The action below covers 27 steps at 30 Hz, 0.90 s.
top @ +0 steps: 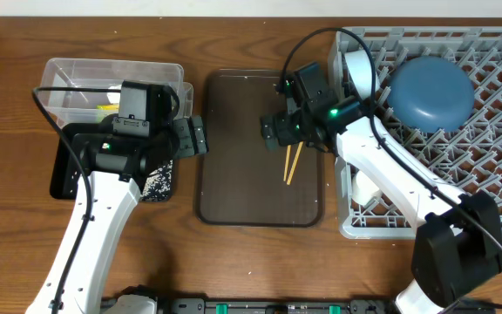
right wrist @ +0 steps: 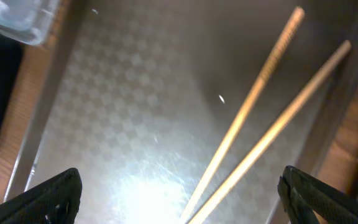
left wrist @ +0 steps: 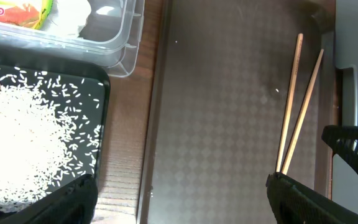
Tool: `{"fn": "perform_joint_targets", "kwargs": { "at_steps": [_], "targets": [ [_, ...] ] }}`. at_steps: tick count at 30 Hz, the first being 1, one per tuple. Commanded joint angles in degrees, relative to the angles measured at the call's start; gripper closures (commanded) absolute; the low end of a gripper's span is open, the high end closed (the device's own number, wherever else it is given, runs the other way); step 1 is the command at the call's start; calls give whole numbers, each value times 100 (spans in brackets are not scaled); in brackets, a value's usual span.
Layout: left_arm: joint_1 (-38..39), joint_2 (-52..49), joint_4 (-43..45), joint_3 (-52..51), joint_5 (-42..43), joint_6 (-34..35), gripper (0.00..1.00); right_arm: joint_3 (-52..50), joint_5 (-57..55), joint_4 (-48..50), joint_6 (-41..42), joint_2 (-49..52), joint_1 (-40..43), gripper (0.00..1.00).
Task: Sort waste into correct bins and load items into the dishwasher rack
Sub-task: 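Grasp one wooden chopstick on the brown tray with the right gripper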
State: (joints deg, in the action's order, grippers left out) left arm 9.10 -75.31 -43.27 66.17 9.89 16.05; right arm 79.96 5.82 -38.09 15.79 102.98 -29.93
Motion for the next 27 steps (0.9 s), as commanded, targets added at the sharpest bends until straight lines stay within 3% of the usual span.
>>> {"fn": "perform_joint_targets", "kwargs": {
  "at_steps": [1, 5, 8, 13, 17, 27],
  "targets": [
    [-20, 42, -7, 81, -52, -76, 11, 17, 138, -66, 166, -20, 17, 1],
    [-20, 42, -7, 81, -52, -74, 11, 17, 765, 15, 142, -20, 15, 1],
    [-20, 42, -7, 81, -52, -74, 11, 15, 437, 44, 387, 26, 11, 25],
    [-20, 42, -7, 81, -52, -74, 11, 15, -697, -289, 1784, 302, -26, 26],
    [-20, 42, -7, 81, -52, -74, 11, 17, -651, -289, 2002, 671, -52, 30],
    [-20, 42, -7, 81, -52, -74, 10, 26, -717, -232, 2192, 1255, -52, 55]
  ]
}}
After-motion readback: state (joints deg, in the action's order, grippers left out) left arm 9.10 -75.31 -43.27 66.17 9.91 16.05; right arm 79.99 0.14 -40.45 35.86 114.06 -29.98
